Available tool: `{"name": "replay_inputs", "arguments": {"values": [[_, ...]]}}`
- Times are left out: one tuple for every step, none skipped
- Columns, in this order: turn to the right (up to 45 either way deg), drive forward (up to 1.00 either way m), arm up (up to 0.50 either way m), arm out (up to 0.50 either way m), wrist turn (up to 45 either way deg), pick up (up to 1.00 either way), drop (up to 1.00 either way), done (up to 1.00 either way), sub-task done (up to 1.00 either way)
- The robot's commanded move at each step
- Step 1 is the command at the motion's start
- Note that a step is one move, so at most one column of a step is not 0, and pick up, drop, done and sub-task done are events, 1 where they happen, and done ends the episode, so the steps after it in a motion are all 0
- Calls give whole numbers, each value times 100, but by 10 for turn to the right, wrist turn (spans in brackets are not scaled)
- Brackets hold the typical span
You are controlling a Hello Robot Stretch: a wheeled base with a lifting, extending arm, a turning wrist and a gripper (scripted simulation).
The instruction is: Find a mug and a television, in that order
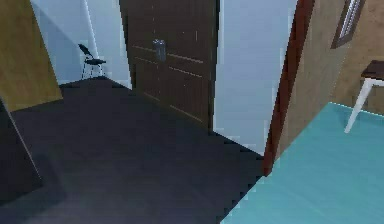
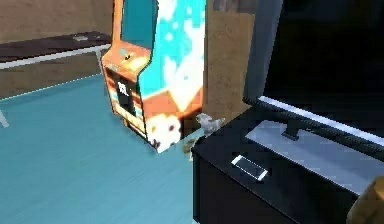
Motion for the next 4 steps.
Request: {"name": "replay_inputs", "arguments": {"values": [[0,35,0,0,0,0,0,0,0],[-420,0,0,0,0,0,0,0,0],[0,65,0,0,0,0,0,0,0],[-300,0,0,0,0,0,0,0,0]]}}
